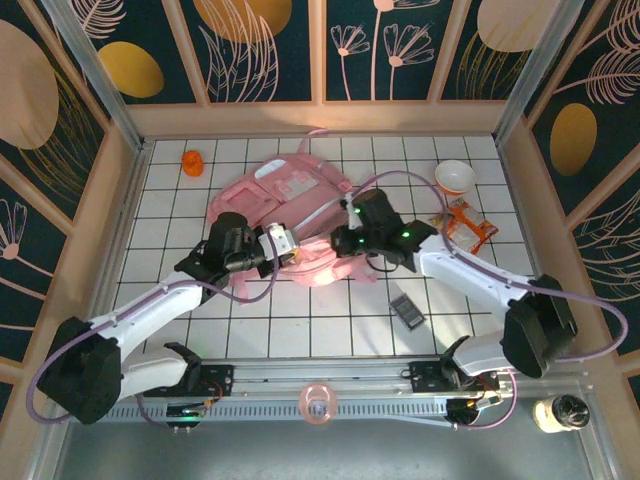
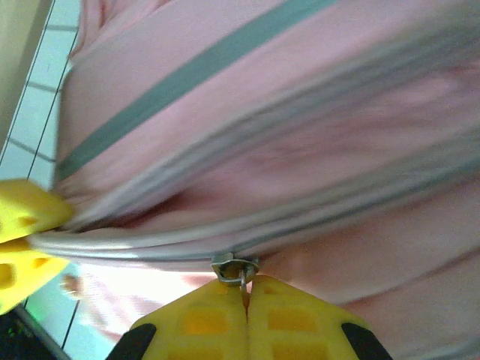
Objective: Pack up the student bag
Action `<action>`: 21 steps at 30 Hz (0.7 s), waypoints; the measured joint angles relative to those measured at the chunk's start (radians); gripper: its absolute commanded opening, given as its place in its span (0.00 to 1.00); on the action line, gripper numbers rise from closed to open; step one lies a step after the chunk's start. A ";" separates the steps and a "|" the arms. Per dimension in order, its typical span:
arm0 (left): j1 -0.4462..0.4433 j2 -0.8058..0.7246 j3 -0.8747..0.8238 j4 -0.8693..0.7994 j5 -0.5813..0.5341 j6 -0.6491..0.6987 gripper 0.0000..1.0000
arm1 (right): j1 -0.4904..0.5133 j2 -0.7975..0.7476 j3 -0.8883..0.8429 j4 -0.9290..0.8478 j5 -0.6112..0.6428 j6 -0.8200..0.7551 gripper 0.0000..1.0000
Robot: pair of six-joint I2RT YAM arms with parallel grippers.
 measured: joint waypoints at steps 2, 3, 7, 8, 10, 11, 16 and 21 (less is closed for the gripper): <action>0.004 -0.027 0.000 -0.011 0.003 0.001 0.00 | -0.016 -0.020 -0.003 -0.008 -0.001 -0.014 0.00; 0.007 -0.041 -0.001 -0.019 0.003 -0.002 0.03 | -0.016 -0.025 -0.003 -0.008 -0.002 -0.021 0.00; 0.020 -0.069 -0.012 -0.024 0.010 -0.095 0.55 | 0.008 -0.027 -0.004 -0.005 -0.004 -0.032 0.00; 0.024 -0.076 -0.014 -0.024 0.007 -0.145 0.60 | 0.016 -0.026 -0.005 -0.005 0.000 -0.031 0.00; 0.032 -0.100 -0.014 -0.023 -0.013 -0.310 0.64 | 0.031 -0.021 -0.010 -0.004 0.005 -0.028 0.00; 0.034 -0.116 -0.014 -0.023 -0.034 -0.396 0.67 | 0.039 -0.018 -0.015 -0.004 0.006 -0.027 0.00; 0.038 -0.275 -0.016 -0.087 -0.235 -0.976 0.70 | 0.071 0.000 -0.063 0.013 0.008 0.008 0.00; 0.041 -0.430 -0.148 -0.090 -0.352 -1.402 0.67 | 0.111 0.007 -0.074 0.045 0.050 0.058 0.00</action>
